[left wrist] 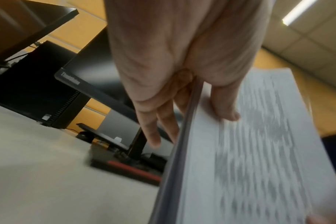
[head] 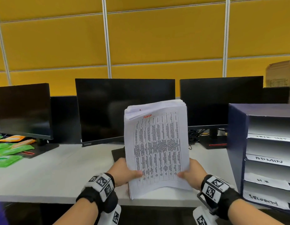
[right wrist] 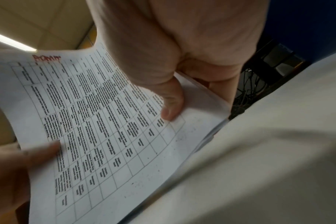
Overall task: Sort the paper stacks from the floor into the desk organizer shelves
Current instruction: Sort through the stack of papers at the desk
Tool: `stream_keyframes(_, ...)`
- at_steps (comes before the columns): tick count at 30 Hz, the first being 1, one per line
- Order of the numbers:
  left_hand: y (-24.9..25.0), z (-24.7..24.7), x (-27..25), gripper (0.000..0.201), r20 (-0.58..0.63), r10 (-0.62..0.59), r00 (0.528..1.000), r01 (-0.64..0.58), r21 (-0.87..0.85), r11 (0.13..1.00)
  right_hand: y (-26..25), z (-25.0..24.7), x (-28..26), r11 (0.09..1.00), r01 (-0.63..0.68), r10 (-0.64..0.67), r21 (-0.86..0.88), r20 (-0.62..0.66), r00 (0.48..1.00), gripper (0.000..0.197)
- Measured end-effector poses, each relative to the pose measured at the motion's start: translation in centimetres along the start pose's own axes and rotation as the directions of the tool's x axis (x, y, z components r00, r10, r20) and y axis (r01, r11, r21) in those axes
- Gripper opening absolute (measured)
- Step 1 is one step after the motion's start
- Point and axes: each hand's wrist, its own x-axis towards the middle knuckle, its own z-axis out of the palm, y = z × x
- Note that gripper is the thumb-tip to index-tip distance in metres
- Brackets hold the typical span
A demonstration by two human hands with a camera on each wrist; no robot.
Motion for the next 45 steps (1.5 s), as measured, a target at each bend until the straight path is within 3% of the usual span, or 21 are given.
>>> stream_keyframes(2, 1.7, -1.1, 0.0, 0.034, -0.121, 0.098, 0.988, -0.119, -0.186, 0.975, -0.4, -0.6, 0.2, 1.000, 0.008, -0.008, -0.027, -0.028, 1.000, 0.039)
stream_keyframes(4, 4.3, -2.9, 0.1, 0.029, -0.321, 0.172, 0.931, -0.265, -0.273, 0.925, -1.2, -1.5, 0.4, 0.998, 0.025, -0.029, -0.065, -0.056, 0.998, 0.040)
stream_keyframes(7, 8.0, -6.3, 0.0, 0.034, -0.461, 0.273, 0.844, -0.388, -0.175, 0.905, -2.7, -3.1, 0.8, 0.983, 0.061, -0.076, -0.172, -0.086, 0.993, 0.043)
stream_keyframes(9, 9.9, -8.2, 0.0, 0.035, -0.435, 0.340, 0.834, -0.318, 0.125, 0.940, -3.7, -3.9, 1.0, 0.961, 0.096, -0.121, -0.257, -0.080, 0.989, 0.043)
stream_keyframes(11, 11.1, -9.7, -0.3, 0.040, -0.353, 0.349, 0.868, -0.156, 0.472, 0.868, -4.7, -4.8, 1.1, 0.932, 0.120, -0.148, -0.342, -0.057, 0.987, 0.042)
stream_keyframes(13, 11.6, -10.9, -0.4, 0.051, -0.347, 0.331, 0.878, -0.069, 0.591, 0.804, -5.7, -5.8, 1.0, 0.878, 0.138, -0.169, -0.459, -0.029, 0.985, 0.039)
stream_keyframes(15, 11.5, -11.4, -0.5, 0.070, -0.315, 0.335, 0.888, -0.099, 0.582, 0.807, -6.5, -6.6, 1.0, 0.798, 0.171, -0.216, -0.578, -0.009, 0.976, 0.034)
stream_keyframes(17, 11.2, -11.1, -0.7, 0.072, -0.196, 0.343, 0.919, -0.211, 0.490, 0.846, -7.6, -7.0, 0.8, 0.717, 0.211, -0.271, -0.664, 0.013, 0.962, 0.027)
stream_keyframes(19, 10.4, -10.5, -0.8, 0.051, -0.117, 0.354, 0.928, -0.302, 0.322, 0.897, -8.5, -7.2, 0.7, 0.648, 0.253, -0.307, -0.718, 0.058, 0.950, 0.026)
stream_keyframes(21, 9.2, -10.0, -1.0, 0.028, -0.177, 0.307, 0.935, -0.298, 0.074, 0.952, -9.2, -7.6, 0.4, 0.623, 0.292, -0.327, -0.726, 0.098, 0.940, 0.030)
stream_keyframes(23, 7.6, -9.9, -0.8, 0.018, -0.294, 0.263, 0.919, -0.301, -0.095, 0.949, -9.6, -8.5, 0.2, 0.694, 0.306, -0.341, -0.651, 0.078, 0.937, 0.029)
stream_keyframes(25, 6.2, -9.6, -0.3, 0.015, -0.402, 0.224, 0.888, -0.319, -0.187, 0.929, -9.9, -9.4, 0.0, 0.840, 0.338, -0.369, -0.425, 0.011, 0.929, 0.024)
stream_keyframes(27, 5.0, -9.4, 0.1, 0.016, -0.452, 0.172, 0.876, -0.326, -0.290, 0.900, -9.8, -9.9, -0.1, 0.909, 0.390, -0.405, -0.145, -0.094, 0.909, 0.022)
stream_keyframes(29, 3.7, -9.1, 0.3, 0.017, -0.465, 0.137, 0.875, -0.337, -0.379, 0.862, -9.1, -9.9, -0.5, 0.894, 0.394, -0.360, 0.212, -0.182, 0.915, 0.028)
stream_keyframes(31, 2.4, -8.8, 0.5, 0.016, -0.480, 0.108, 0.870, -0.345, -0.439, 0.830, -8.1, -9.1, -1.1, 0.764, 0.278, -0.283, 0.582, -0.085, 0.955, 0.031)
stream_keyframes(32, 1.9, -8.6, 0.6, 0.016, -0.483, 0.099, 0.870, -0.347, -0.458, 0.818, -7.7, -8.5, -1.4, 0.720, 0.217, -0.282, 0.659, -0.009, 0.959, 0.031)
stream_keyframes(34, 1.5, -7.8, 0.6, 0.016, -0.487, 0.096, 0.868, -0.354, -0.472, 0.807, -7.0, -7.1, -1.2, 0.759, 0.211, -0.289, 0.615, 0.029, 0.957, 0.030)
stream_keyframes(37, 1.9, -6.9, 0.8, 0.016, -0.527, 0.129, 0.840, -0.406, -0.453, 0.794, -7.5, -5.7, -0.2, 0.784, 0.310, -0.220, 0.538, -0.227, 0.949, 0.031)
stream_keyframes(41, 2.9, -5.1, 1.6, 0.013, -0.617, 0.154, 0.772, -0.479, -0.406, 0.778, -8.7, -4.5, -0.1, 0.757, 0.435, -0.126, 0.487, -0.545, 0.829, 0.031)
stream_keyframes(43, 2.3, -2.8, 2.1, 0.012, -0.626, 0.124, 0.770, -0.467, -0.421, 0.778, -8.7, -3.0, -0.6, 0.768, 0.463, -0.167, 0.443, -0.560, 0.811, 0.029)
stream_keyframes(45, 0.9, -0.1, 2.4, 0.012, -0.586, 0.083, 0.806, -0.397, -0.431, 0.810, -7.9, -1.0, -1.0, 0.786, 0.435, -0.220, 0.439, -0.459, 0.861, 0.033)
